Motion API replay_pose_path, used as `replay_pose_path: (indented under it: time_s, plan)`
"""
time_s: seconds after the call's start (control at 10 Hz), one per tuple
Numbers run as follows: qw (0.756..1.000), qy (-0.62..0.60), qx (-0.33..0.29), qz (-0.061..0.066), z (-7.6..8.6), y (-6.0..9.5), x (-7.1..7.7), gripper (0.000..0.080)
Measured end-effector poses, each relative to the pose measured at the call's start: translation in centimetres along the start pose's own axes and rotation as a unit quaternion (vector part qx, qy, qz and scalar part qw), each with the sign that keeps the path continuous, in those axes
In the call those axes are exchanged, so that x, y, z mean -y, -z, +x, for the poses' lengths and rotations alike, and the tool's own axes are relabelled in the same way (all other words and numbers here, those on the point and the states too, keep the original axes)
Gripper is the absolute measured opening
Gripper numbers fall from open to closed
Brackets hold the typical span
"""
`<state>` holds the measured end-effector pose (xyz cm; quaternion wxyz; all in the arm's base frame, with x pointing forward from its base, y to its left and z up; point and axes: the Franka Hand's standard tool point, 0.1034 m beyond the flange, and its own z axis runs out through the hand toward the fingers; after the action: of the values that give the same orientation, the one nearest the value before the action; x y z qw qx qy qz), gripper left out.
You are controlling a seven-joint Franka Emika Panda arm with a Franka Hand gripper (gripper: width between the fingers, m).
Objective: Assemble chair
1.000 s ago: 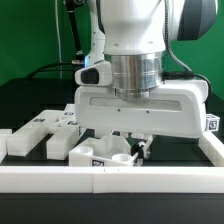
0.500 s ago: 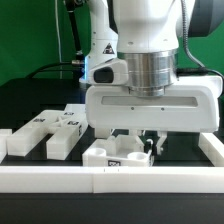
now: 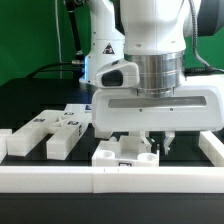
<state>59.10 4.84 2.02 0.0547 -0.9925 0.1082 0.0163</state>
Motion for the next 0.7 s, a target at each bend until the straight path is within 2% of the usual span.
replay_pose_path:
  time_s: [0.2, 0.4, 0.7]
  plan:
    - [1.000, 0.002, 0.000, 0.000, 0.0, 0.0, 0.1, 0.0034]
    - [0.999, 0.033, 0.001, -0.001, -0.5, -0.1, 1.9, 0.0034]
    - [0.998, 0.063, 0.003, 0.005, -0.9, -0.6, 4.5, 0.0034]
